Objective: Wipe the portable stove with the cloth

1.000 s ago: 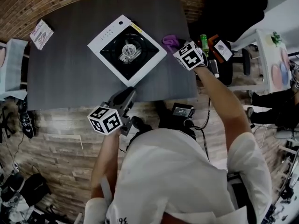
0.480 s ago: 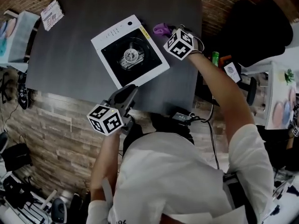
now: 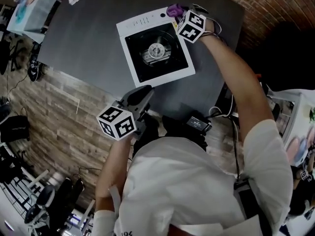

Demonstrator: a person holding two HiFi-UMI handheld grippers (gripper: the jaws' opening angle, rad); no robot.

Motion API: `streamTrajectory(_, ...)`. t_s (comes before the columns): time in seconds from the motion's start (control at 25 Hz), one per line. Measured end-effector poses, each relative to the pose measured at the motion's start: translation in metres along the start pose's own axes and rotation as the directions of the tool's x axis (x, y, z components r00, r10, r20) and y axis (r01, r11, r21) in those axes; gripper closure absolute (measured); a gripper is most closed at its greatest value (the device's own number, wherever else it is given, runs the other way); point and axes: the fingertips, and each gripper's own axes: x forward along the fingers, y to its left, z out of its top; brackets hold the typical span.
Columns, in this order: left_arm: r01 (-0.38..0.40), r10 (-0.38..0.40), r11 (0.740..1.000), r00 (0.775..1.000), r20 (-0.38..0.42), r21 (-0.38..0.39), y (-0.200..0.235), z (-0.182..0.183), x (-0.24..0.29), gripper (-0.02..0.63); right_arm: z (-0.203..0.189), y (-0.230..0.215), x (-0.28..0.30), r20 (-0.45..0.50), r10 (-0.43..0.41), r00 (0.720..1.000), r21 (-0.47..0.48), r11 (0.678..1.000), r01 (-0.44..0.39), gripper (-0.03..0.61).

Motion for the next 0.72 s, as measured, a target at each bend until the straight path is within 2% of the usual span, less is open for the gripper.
streamTrajectory(0.2, -0.044, 0.044, 0.999, 0.998, 0.035, -0.013, 0.010, 0.008, -0.009, 0.546, 0.029, -0.008, 0.024, -0.010, -0.031, 0.999, -0.145, 0.989, 0.029, 0.468)
streamTrajectory(0.4, -0.062, 0.063, 0.998, 0.997, 0.052, -0.029, 0.013, 0.003, -0.017, 0.546, 0.029, 0.012, 0.035, -0.060, -0.046, 0.997, -0.329, 0.944, 0.024, 0.469)
streamTrajectory(0.72, -0.042, 0.043, 0.999, 0.999, 0.031, -0.020, 0.007, 0.004, -0.004, 0.546, 0.004, 0.028, 0.027, -0.070, 0.019, 0.997, -0.352, 0.935, -0.043, 0.471)
